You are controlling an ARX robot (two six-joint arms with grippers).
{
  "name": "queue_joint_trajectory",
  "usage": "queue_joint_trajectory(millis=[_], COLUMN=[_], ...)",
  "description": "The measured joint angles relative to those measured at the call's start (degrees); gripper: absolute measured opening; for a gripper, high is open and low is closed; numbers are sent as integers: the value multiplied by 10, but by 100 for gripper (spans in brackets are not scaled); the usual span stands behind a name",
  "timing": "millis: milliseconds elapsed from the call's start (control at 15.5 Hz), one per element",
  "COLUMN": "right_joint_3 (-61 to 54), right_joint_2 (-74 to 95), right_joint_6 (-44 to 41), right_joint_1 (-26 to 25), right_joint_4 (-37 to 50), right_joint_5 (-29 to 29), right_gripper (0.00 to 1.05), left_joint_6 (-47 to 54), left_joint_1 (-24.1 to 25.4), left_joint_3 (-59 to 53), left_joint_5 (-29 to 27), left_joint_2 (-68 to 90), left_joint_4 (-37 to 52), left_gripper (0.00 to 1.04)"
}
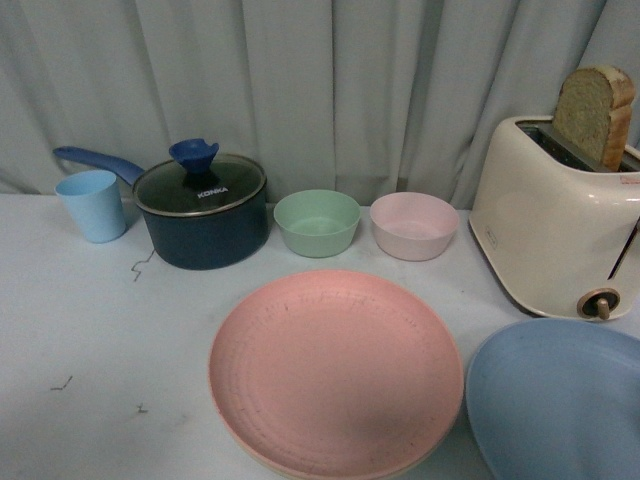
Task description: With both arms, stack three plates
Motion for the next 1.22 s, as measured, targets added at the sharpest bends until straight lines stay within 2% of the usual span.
queue_joint_trajectory(millis=[193,258,322,451,580,644,773,1031,1224], right_joint_3=[0,-1,-1,-2,-5,-9,-12,-16,-26], right_joint_2=[9,9,9,9,9,7,3,-1,-16], right_joint_6=[12,14,14,14,14,7,6,5,-3], right_joint_1=[6,6,6,1,-7,-11,-14,-14,-40], right_joint_4=[3,6,10,16,17,18,17,19,18], right_joint_5=[2,2,2,1,-1,-8,-16,-19,-39], right_gripper=[98,94,83,38,14,6,2,2,2], left_joint_6=[0,0,0,0,0,0,0,0,0], left_joint_1=[0,0,0,0,0,0,0,0,0], left_joint_3=[0,0,0,0,0,0,0,0,0], left_joint_5=[0,0,0,0,0,0,0,0,0], left_joint_2=[0,0,0,0,0,0,0,0,0], left_joint_4=[0,0,0,0,0,0,0,0,0], left_gripper=[98,98,98,98,98,98,98,98,98])
